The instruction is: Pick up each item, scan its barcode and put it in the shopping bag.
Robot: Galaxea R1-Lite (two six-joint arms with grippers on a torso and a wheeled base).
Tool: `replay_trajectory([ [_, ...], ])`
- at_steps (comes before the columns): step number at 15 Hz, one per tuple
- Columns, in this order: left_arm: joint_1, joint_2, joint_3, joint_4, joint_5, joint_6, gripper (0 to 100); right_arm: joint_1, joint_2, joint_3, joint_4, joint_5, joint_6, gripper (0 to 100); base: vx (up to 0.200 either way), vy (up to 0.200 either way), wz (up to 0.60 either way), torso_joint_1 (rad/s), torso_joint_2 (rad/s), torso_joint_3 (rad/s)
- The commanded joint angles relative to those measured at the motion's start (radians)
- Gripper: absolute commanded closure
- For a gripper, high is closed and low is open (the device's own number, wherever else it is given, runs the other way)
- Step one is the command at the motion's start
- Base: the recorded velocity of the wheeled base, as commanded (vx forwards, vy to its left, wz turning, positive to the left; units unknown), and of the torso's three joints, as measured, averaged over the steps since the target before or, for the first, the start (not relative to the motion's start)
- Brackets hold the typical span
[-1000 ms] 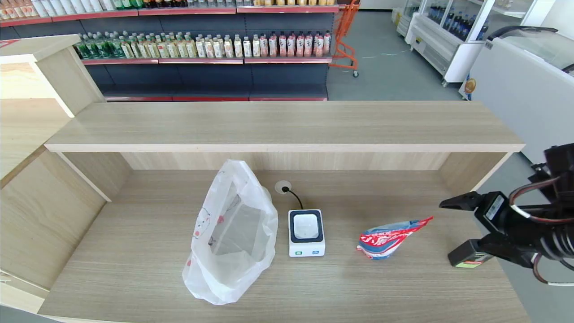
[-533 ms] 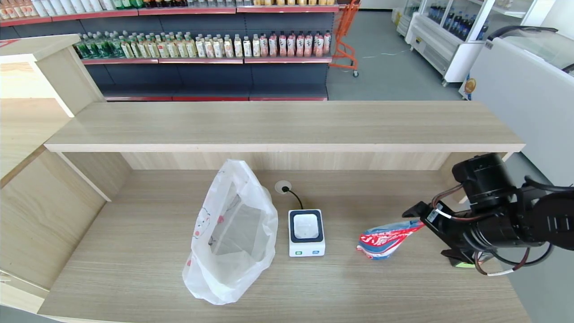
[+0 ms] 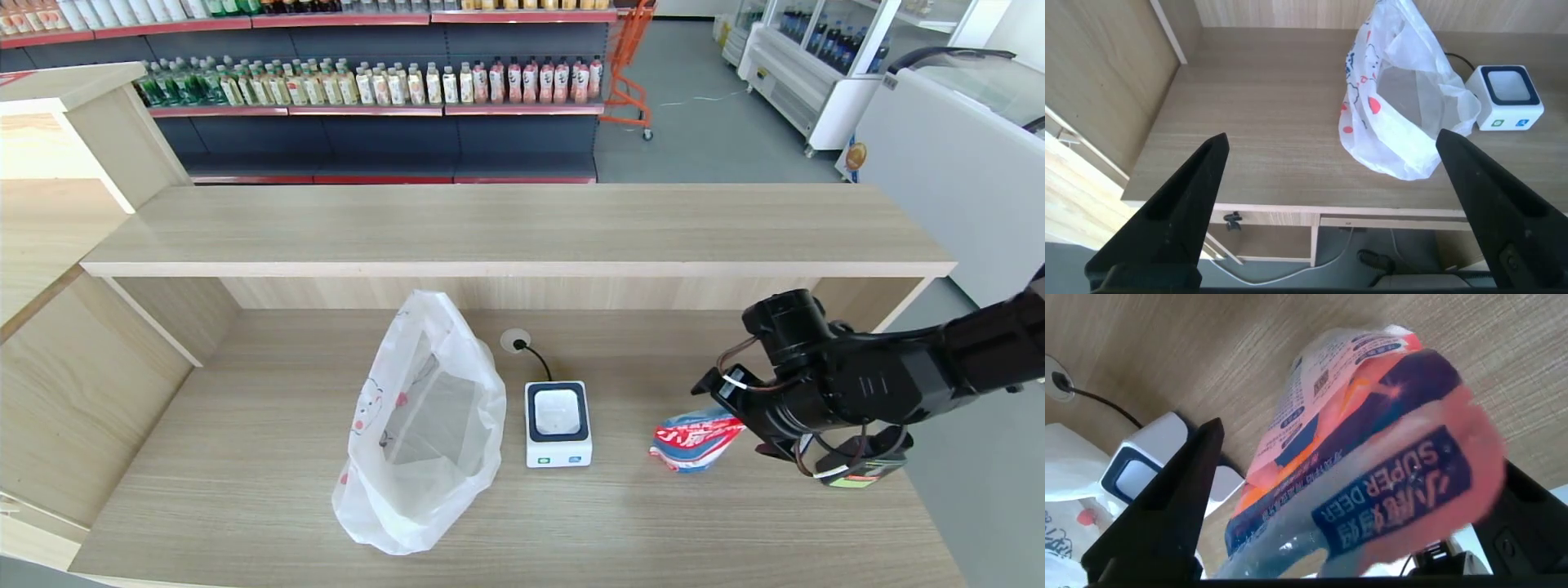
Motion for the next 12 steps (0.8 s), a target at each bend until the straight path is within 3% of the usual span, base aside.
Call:
replay_trajectory([
  [1,0.000,0.000,0.000,-0.001,0.000,0.000,0,0.008,0.088,-0.057,-0.001,-0.001,-0.008,0,0.000,0.000,0.00,0.000,0.00,0.000],
  [5,0.000,0.000,0.000,-0.001,0.000,0.000,0,0.017,0.137,-0.101,-0.006,-0.003,-0.017,0,0.000,0.000,0.00,0.000,0.00,0.000],
  [6,0.000,0.000,0.000,-0.001,0.000,0.000,0,0.021,0.140,-0.098,-0.021,-0.003,-0.020,100,0.000,0.000,0.00,0.000,0.00,0.000],
  [9,0.000,0.000,0.000,0.001,0.000,0.000,0,0.020,0.149,-0.083,-0.026,-0.012,-0.105,100,0.000,0.000,0.00,0.000,0.00,0.000],
  [12,0.000,0.000,0.000,0.001,0.000,0.000,0,0.018,0.161,-0.061,-0.029,-0.096,-0.224,100,0.000,0.000,0.00,0.000,0.00,0.000],
])
